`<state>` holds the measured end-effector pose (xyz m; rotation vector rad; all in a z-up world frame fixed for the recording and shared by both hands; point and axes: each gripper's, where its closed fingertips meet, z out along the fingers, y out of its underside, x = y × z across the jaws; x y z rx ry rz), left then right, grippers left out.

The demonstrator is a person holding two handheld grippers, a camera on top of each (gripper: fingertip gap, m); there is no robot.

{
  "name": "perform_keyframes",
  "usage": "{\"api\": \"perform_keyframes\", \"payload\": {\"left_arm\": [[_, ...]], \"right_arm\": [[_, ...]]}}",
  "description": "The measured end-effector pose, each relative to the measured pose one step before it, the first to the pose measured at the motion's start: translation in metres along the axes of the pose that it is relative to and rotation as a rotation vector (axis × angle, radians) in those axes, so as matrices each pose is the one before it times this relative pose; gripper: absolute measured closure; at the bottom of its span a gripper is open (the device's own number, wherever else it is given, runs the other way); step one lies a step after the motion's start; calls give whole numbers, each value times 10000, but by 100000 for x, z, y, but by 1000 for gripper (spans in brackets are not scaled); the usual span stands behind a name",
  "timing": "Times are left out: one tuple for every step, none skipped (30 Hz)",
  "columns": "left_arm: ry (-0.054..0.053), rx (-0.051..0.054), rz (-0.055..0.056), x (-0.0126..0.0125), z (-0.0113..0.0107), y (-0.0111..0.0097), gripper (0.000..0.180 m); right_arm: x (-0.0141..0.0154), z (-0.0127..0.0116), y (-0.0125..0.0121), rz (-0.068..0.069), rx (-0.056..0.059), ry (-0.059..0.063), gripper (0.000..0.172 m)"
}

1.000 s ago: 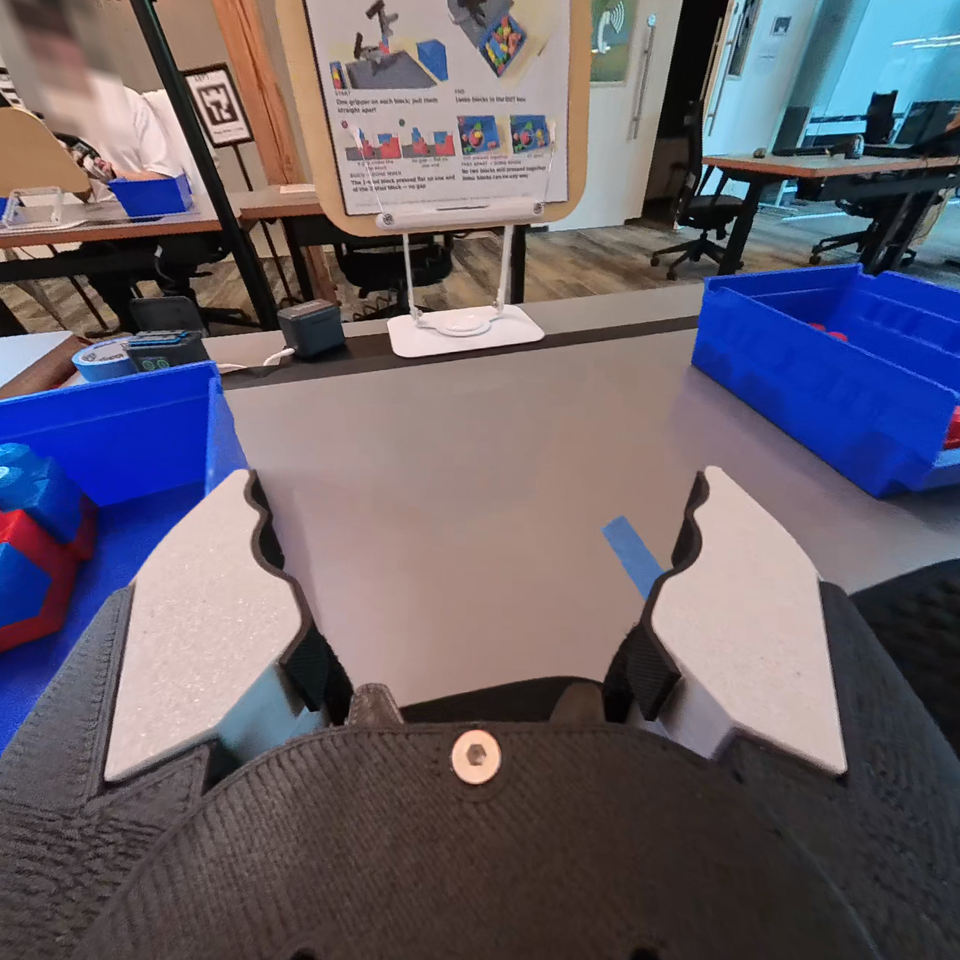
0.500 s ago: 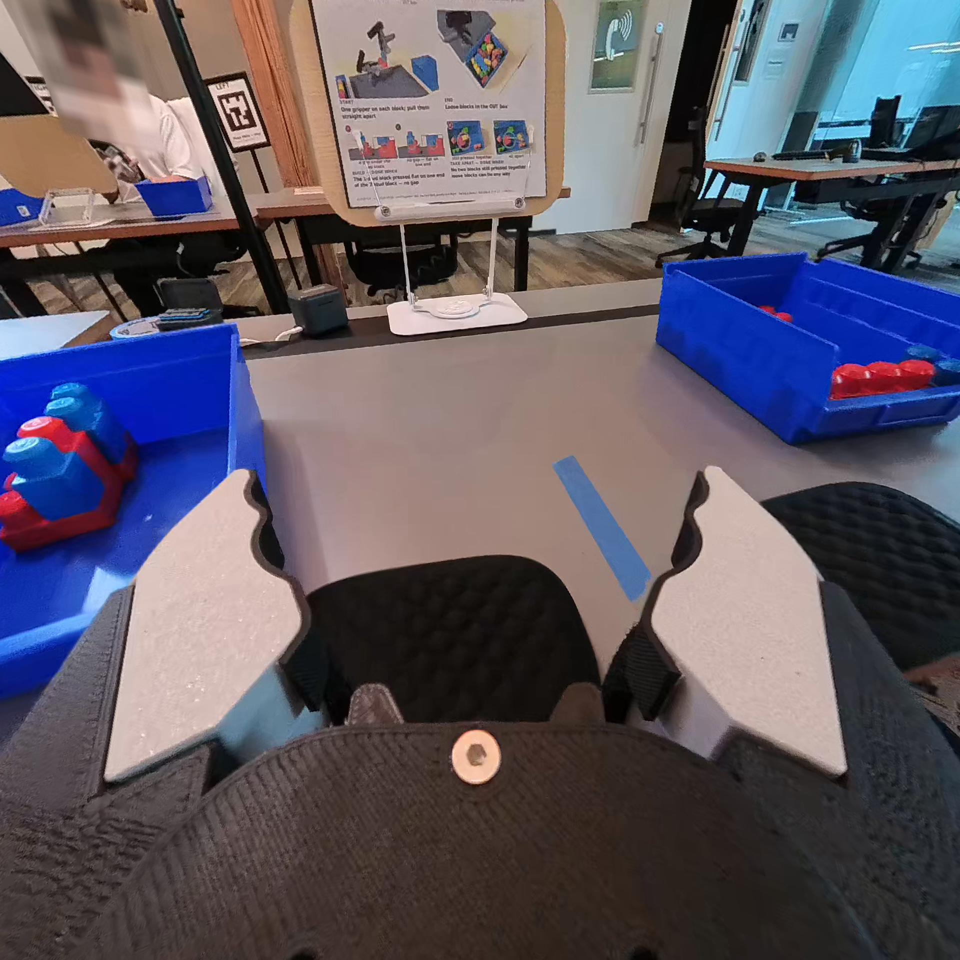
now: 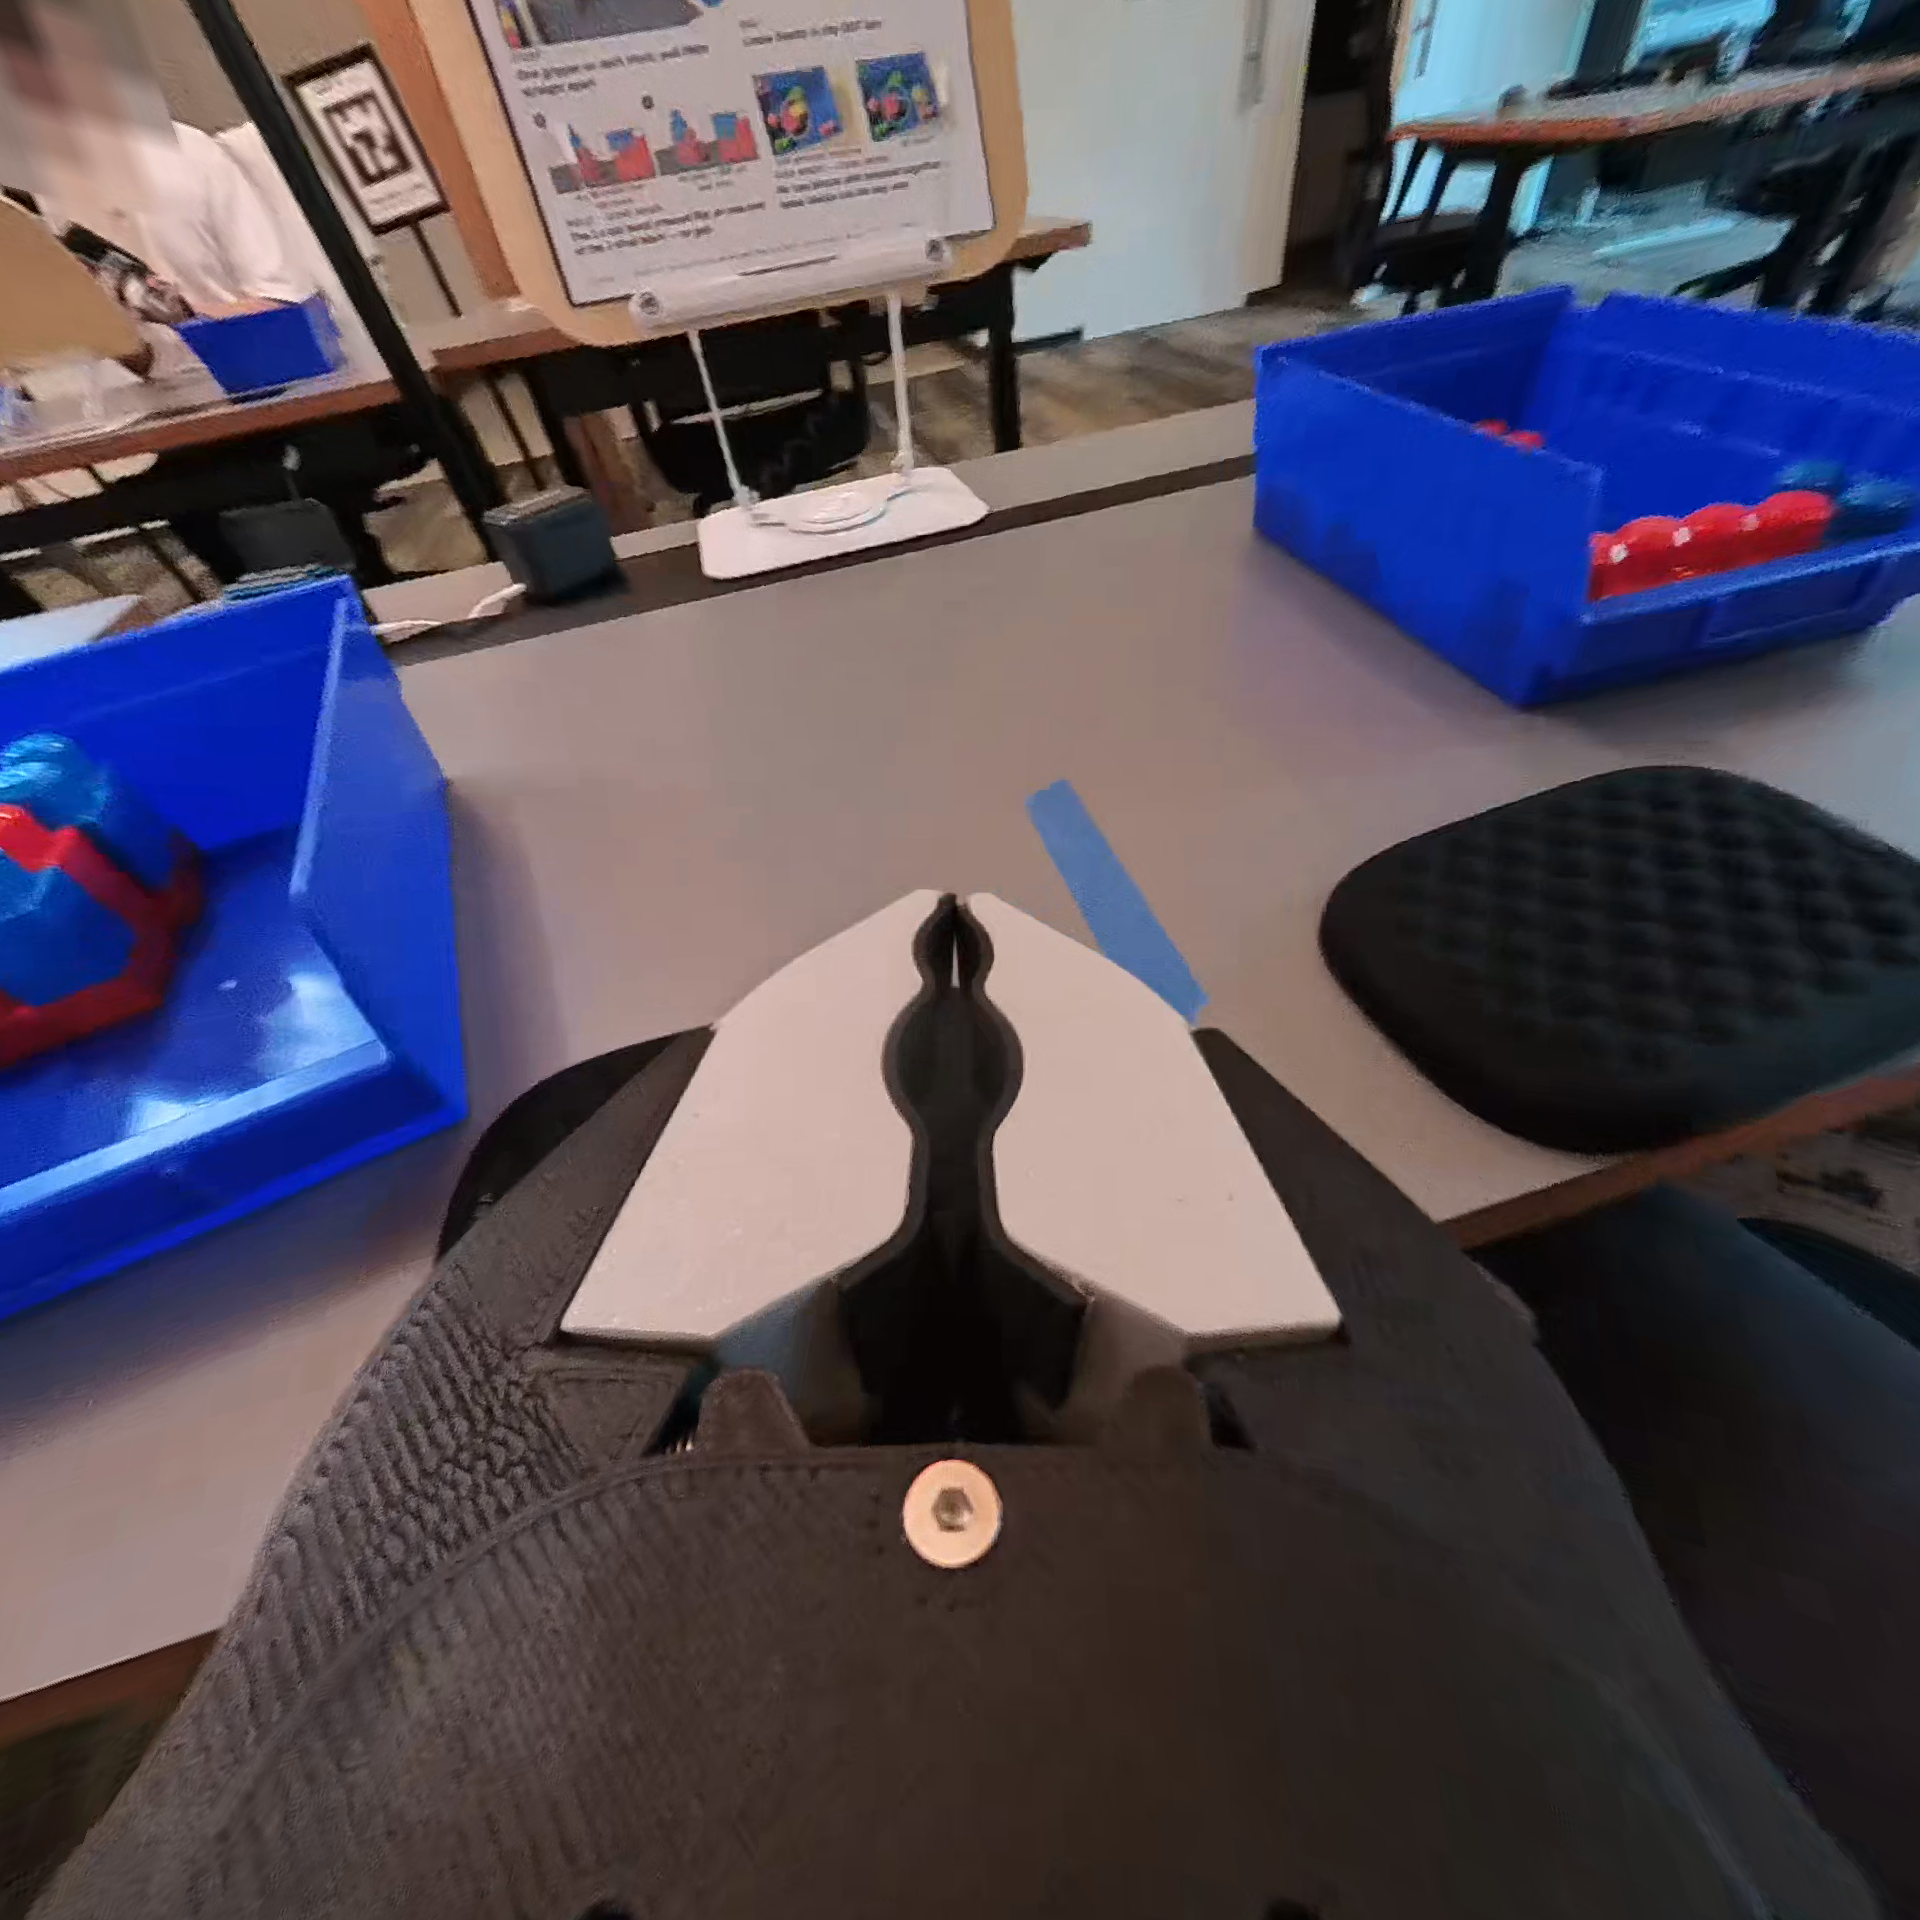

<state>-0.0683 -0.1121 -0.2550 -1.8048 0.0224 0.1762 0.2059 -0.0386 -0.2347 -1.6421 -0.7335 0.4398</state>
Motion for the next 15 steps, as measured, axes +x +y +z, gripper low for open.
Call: {"api": "perform_keyframes", "payload": {"left_arm": [[-264,-276,357,-161,401,160,180],[-308,-283,412,-211,529,171,180],[-227,-424,405,-88,661,355,180],[-201,-389,373,-8,717,297,180],[-253,-236,379,0,656,111,180],[-192,-209,351,115,587,75,180],[-127,-170,281,233,508,42,180],[-72,-129,235,319,429,30,180],[-109,-92,228,262,334,-2,180],[-113,-82,240,223,269,-12,180],[-96,-67,224,187,192,-2,180],[-100,-41,194,143,130,-10,180],[-118,-41,182,64,81,8,180],[-133,-27,165,15,42,36,180],[-96,-18,149,65,32,34,180]], "right_arm": [[-1060,-320,-956,56,443,-384,172],[-1506,-216,-1094,12,429,-434,172],[-2083,-36,-1107,-127,366,-595,172],[-2513,161,-1039,-229,283,-694,172],[-2736,365,-987,-280,260,-731,172],[-2894,538,-911,-299,231,-807,172],[-2816,702,-746,-296,167,-794,172],[-2527,842,-452,-359,19,-735,172],[-2142,899,-297,-399,-36,-671,172],[-1566,872,-181,-302,-28,-472,172],[-1120,813,-4,-181,-66,-333,172],[-945,755,167,-142,-123,-328,172],[-540,632,266,-149,-140,-131,172],[-194,502,235,-169,-88,32,172],[-119,389,220,-107,-69,12,172]]}}
